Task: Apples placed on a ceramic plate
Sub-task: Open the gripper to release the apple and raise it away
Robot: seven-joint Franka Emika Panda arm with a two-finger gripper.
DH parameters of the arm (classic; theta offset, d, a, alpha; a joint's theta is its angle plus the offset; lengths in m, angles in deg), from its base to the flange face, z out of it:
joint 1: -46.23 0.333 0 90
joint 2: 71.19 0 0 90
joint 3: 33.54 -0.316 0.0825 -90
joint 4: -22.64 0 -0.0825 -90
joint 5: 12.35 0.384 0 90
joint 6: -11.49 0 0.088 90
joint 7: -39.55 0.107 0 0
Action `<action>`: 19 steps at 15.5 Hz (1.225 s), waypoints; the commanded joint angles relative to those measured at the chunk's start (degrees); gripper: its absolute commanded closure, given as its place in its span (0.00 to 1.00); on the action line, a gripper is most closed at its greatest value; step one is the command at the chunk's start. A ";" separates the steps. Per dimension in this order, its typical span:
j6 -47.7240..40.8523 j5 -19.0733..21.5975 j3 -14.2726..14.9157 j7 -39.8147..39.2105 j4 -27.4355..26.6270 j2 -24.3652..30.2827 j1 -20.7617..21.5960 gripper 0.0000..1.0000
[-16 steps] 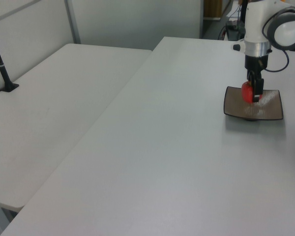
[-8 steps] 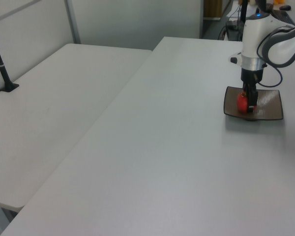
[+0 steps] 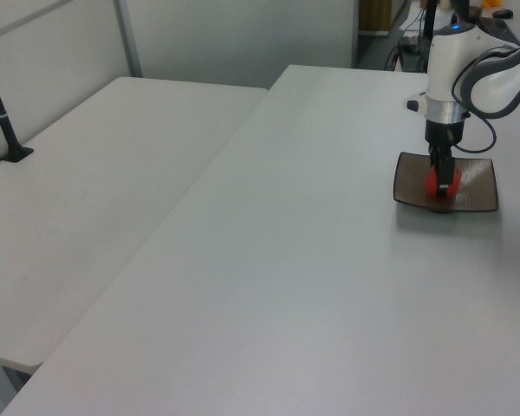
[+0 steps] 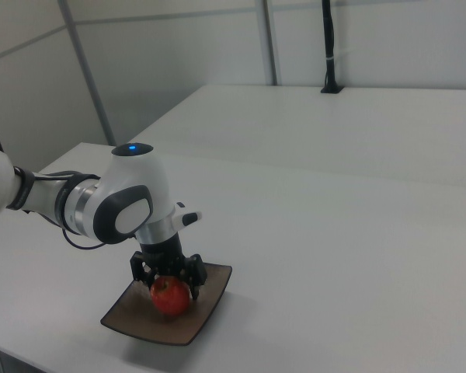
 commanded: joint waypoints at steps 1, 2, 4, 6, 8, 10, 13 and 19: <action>-2.22 -0.48 -0.24 -0.13 0.99 1.53 -0.27 0.00; -2.92 -0.30 -0.24 0.48 2.47 1.53 -0.27 0.00; -8.35 -0.30 -0.24 3.46 7.55 1.53 0.35 0.00; -15.63 0.49 -0.32 5.58 14.49 1.53 0.61 0.00; -21.45 0.67 -0.85 8.38 21.61 1.18 0.79 0.00; -24.88 1.19 -3.21 11.20 26.72 1.18 0.70 0.00; -29.90 1.28 -5.07 14.02 33.75 0.92 0.53 0.00; -42.11 10.41 -4.54 20.43 45.62 0.65 -0.26 0.00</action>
